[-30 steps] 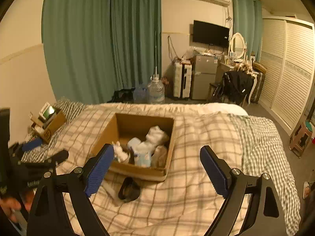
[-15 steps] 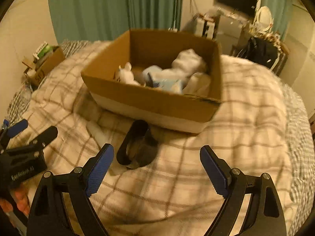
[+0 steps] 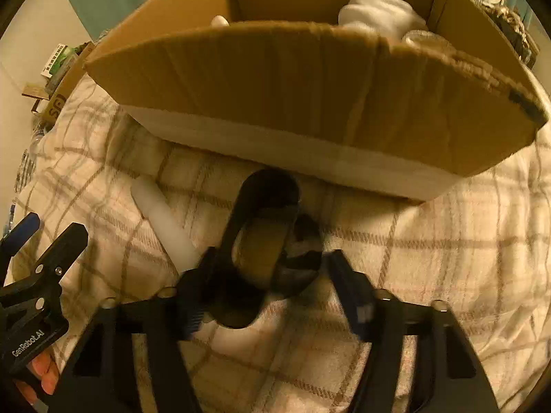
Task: Organize objects
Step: 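Grasp the black cup holder with the right tool while the left tool grasps the white foam tube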
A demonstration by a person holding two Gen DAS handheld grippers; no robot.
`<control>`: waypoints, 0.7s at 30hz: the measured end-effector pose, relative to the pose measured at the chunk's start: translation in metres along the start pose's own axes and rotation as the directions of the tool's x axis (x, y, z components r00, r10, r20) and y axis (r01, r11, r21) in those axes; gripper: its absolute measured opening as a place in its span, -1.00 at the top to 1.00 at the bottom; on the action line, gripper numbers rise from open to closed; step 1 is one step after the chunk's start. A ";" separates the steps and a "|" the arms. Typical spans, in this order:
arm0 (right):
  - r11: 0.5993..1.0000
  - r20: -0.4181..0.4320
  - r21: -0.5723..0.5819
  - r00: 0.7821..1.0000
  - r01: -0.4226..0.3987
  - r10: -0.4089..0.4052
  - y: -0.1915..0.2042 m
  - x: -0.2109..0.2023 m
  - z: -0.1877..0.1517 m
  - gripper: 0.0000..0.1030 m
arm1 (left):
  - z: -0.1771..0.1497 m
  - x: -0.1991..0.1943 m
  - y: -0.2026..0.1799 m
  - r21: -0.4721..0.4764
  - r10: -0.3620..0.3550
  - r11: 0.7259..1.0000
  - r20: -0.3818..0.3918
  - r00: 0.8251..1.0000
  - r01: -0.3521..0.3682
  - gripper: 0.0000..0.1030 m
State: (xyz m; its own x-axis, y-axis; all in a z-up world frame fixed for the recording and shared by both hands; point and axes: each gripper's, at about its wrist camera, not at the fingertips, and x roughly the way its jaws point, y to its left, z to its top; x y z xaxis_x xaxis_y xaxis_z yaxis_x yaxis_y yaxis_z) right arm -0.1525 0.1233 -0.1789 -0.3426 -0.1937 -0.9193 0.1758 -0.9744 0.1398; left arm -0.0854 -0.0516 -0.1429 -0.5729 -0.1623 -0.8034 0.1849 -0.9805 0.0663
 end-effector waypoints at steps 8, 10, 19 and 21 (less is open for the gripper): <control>0.995 0.139 -0.044 0.987 0.092 -0.085 -0.007 -0.067 -0.019 -0.13 | 0.000 -0.017 -0.024 0.064 -0.075 0.995 -0.028 0.997 0.077 -1.00; 0.993 0.170 -0.030 0.979 0.115 -0.109 -0.017 -0.082 -0.024 -0.13 | 0.002 -0.018 -0.040 0.097 -0.080 0.992 -0.026 0.996 0.083 -1.00; 0.998 0.184 0.046 0.982 0.042 -0.050 -0.046 -0.089 -0.023 -0.13 | 0.008 0.030 -0.081 0.045 -0.134 0.989 -0.173 0.976 0.144 -0.66; 0.999 0.177 0.040 0.984 0.031 -0.037 -0.047 -0.086 -0.021 -0.13 | 0.005 0.040 -0.089 0.067 -0.128 0.987 -0.200 0.971 0.144 -0.45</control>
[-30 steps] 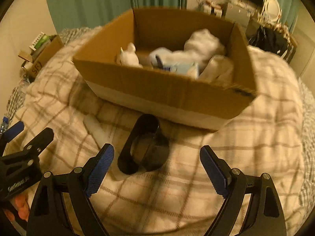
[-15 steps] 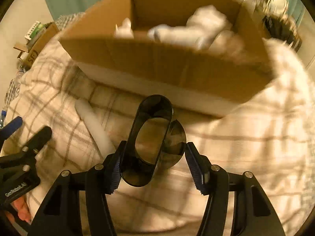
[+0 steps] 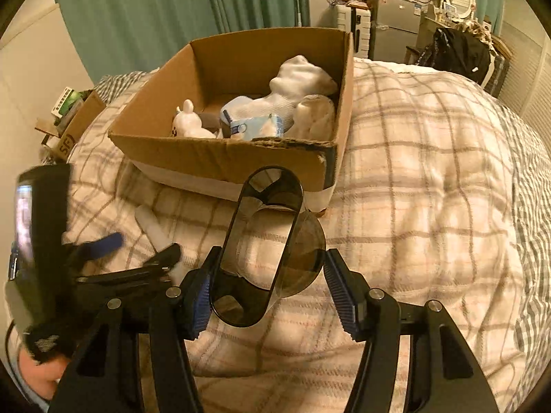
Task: Organize objects
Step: 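Grasp the black cup holder with the right tool while the left tool grasps the white foam tube, then lower the cup holder and foam tube into the box and open both tools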
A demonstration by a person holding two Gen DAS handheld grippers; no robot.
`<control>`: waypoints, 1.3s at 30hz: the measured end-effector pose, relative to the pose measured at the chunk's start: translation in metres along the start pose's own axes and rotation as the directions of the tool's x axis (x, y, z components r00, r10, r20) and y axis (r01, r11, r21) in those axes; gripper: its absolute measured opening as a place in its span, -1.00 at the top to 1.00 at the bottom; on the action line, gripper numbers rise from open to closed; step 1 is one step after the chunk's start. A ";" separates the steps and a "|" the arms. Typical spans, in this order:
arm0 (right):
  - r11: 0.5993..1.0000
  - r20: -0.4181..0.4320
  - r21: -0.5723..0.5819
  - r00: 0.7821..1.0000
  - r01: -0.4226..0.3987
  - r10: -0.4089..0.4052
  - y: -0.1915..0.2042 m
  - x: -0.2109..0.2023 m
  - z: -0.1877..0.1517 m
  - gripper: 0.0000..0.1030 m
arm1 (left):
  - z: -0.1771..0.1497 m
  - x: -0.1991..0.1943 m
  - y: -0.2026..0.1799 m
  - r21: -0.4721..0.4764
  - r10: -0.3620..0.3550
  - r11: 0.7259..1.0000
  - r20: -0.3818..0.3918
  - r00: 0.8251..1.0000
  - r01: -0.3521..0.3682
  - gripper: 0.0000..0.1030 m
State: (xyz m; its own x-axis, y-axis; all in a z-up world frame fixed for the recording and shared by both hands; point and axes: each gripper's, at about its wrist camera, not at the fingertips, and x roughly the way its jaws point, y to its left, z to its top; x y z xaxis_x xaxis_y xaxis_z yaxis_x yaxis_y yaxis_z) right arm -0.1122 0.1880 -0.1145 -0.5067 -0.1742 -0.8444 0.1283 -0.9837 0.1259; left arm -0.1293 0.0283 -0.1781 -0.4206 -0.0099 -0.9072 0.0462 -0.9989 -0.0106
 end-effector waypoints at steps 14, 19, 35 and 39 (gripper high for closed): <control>1.000 -0.001 0.005 1.000 -0.010 0.010 0.007 0.000 -0.007 -0.13 | -0.013 -0.025 0.005 0.033 -0.134 0.991 0.030 0.991 0.133 0.80; 1.000 0.022 0.005 1.000 0.021 -0.022 0.015 -0.019 -0.012 -0.13 | -0.022 -0.053 0.017 0.031 -0.154 0.988 0.068 0.986 0.153 0.85; 0.996 0.223 -0.074 0.974 0.055 -0.037 0.055 -0.118 0.000 -0.13 | -0.011 -0.153 0.019 0.098 -0.194 0.980 0.247 0.950 0.174 0.85; 0.994 0.273 -0.096 0.962 0.055 -0.026 0.062 -0.141 0.016 -0.13 | 0.007 -0.169 0.014 0.143 -0.208 0.974 0.274 0.939 0.174 0.85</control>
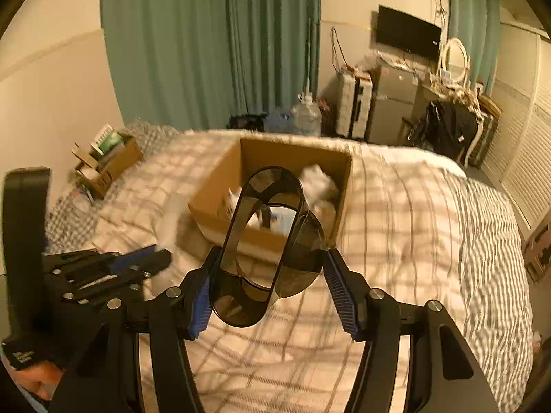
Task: Organize objects
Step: 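Lower the cup holder and foam tube into the box and open both tools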
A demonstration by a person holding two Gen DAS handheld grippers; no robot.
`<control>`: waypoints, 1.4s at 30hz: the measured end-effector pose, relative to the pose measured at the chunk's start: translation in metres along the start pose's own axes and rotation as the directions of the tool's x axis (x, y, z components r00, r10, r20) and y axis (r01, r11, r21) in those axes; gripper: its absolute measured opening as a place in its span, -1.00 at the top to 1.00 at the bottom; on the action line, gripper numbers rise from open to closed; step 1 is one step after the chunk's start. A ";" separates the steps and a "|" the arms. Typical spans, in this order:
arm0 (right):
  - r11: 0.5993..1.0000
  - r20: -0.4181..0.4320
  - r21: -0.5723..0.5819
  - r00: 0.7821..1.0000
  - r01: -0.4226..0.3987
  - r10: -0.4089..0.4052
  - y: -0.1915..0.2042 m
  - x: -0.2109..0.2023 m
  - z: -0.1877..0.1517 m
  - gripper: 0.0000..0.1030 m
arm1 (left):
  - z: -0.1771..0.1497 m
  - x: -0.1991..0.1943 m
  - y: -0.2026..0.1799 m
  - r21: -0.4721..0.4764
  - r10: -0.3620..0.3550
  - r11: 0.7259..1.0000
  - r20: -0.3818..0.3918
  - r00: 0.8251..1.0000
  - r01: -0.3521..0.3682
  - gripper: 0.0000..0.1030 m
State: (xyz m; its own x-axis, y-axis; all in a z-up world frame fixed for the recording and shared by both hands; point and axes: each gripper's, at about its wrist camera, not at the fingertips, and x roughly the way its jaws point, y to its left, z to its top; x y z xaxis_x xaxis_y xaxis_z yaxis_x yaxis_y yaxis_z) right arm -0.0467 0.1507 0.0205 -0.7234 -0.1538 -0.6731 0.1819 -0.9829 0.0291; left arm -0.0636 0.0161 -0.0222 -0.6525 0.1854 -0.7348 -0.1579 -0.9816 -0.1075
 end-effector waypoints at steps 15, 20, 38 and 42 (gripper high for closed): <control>1.000 0.066 -0.013 0.997 -0.027 0.028 -0.027 0.045 0.109 -0.13 | 0.117 0.033 0.003 0.094 -0.005 0.996 0.059 0.998 -0.001 0.85; 1.000 0.047 0.008 0.999 -0.023 0.023 -0.042 0.087 0.131 -0.13 | 0.141 0.072 -0.002 0.125 -0.001 0.992 0.041 0.999 -0.005 0.85; 0.994 -0.054 0.092 0.996 -0.061 0.066 -0.073 0.218 0.114 -0.13 | 0.132 0.188 0.010 0.100 0.024 0.995 -0.088 0.996 -0.015 0.85; 0.993 -0.082 0.100 0.994 -0.060 0.068 -0.075 0.237 0.105 -0.13 | 0.126 0.199 0.013 0.080 0.024 0.997 -0.105 0.994 -0.015 0.85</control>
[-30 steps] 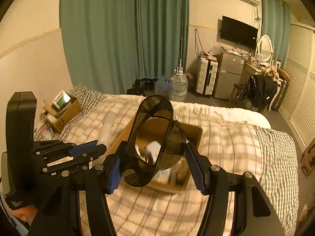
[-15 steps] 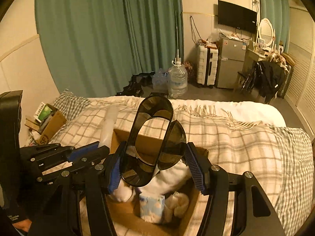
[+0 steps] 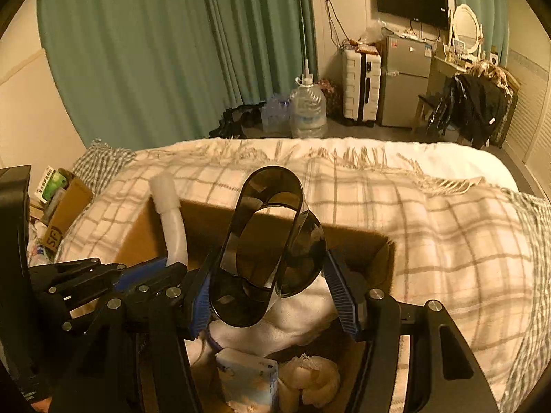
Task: Organize objects
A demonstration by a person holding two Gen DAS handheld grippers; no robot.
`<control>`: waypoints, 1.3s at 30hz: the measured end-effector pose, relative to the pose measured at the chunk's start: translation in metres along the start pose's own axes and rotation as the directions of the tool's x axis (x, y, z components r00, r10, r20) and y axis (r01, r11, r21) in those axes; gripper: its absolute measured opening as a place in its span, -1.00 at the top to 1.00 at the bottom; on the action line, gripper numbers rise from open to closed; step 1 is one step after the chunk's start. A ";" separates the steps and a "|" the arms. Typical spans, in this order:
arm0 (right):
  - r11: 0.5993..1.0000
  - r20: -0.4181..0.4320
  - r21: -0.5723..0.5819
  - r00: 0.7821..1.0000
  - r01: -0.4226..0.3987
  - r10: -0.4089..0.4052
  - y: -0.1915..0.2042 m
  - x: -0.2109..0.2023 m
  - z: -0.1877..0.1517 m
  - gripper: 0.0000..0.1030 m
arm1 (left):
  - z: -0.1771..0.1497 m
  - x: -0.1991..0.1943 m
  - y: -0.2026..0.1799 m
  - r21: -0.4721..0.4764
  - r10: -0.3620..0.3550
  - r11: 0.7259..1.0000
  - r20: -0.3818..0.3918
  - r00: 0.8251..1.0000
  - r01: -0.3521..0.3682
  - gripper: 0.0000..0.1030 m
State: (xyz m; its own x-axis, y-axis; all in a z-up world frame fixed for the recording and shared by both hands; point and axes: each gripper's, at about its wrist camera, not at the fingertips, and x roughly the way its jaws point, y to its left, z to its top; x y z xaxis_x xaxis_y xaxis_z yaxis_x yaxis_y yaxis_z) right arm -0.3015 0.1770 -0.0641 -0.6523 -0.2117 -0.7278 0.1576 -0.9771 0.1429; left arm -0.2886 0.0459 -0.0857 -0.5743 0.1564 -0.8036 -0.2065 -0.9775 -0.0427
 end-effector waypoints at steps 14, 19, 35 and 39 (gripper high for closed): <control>0.998 0.071 0.063 0.997 0.032 -0.036 -0.005 -0.040 0.007 -0.56 | 0.003 -0.035 0.004 -0.011 0.024 1.000 0.043 0.999 -0.024 -0.41; 0.996 0.160 0.072 0.985 0.053 -0.064 0.000 -0.097 0.018 -0.82 | 0.013 -0.093 0.015 -0.044 0.068 0.997 0.127 0.990 -0.063 -0.75; 0.964 0.369 0.021 0.894 0.265 -0.253 0.061 -0.309 -0.010 -0.99 | -0.019 -0.299 0.027 -0.103 0.132 0.990 0.399 0.908 -0.099 -1.00; 0.959 0.388 0.022 0.882 0.283 -0.269 0.067 -0.340 -0.041 -0.99 | -0.046 -0.318 0.020 -0.109 0.111 0.992 0.429 0.897 -0.071 -1.00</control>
State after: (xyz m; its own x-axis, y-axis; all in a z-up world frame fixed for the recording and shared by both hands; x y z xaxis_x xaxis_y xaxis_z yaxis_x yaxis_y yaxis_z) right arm -0.0389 0.1847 0.1653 -0.9052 0.0675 -0.4197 -0.0493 -0.9973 -0.0541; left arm -0.0732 -0.0301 0.1419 -0.8774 0.0923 -0.4707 -0.0776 -0.9957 -0.0505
